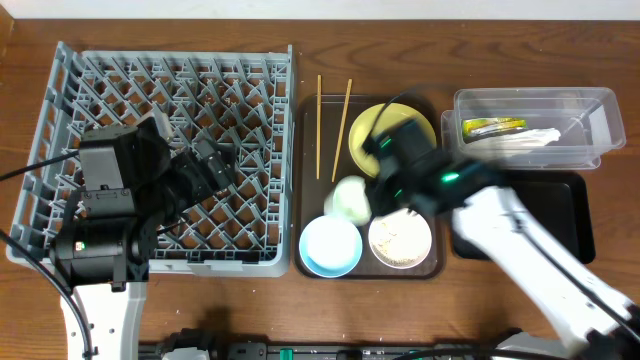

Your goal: Sort waste into correct bins and load items into the dishwasher

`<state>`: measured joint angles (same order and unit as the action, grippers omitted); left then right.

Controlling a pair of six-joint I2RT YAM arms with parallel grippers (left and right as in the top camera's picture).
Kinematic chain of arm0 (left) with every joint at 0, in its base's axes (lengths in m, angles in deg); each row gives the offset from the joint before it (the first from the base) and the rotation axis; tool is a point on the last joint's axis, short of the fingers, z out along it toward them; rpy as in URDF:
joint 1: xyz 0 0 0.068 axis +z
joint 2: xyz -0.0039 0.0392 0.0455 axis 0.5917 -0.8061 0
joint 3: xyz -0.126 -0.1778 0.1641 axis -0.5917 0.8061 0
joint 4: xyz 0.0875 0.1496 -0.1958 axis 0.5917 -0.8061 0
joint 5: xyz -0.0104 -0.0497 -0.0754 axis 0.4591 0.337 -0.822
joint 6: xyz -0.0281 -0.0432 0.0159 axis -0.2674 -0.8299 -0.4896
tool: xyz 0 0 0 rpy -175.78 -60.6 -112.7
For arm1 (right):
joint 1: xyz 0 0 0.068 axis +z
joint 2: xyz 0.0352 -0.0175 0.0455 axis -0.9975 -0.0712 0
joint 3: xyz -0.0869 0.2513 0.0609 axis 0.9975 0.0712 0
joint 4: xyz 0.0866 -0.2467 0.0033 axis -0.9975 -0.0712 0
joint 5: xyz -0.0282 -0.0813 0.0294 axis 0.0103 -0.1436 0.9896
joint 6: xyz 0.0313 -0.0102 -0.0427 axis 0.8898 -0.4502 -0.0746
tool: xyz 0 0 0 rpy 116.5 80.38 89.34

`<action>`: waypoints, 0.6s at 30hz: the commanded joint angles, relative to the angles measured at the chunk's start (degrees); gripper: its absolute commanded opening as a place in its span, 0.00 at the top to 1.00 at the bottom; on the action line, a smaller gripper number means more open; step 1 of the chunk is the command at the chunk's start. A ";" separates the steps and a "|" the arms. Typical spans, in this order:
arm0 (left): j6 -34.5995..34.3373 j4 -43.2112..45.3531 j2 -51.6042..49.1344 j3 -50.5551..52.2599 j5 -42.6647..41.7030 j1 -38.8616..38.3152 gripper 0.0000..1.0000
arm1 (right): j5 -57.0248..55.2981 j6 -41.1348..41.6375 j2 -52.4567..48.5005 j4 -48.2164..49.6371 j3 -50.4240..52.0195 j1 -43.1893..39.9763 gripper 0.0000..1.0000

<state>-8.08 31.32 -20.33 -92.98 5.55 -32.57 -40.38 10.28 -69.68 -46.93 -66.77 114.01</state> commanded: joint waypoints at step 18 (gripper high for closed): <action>0.66 21.33 -7.80 -1.09 -54.47 -4.66 0.08 | 60.74 -3.26 2.75 31.43 -2.64 -12.48 0.99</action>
<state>-8.08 51.29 -28.00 -93.02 -41.40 -35.55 16.43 5.80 -66.82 -15.74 -69.00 100.31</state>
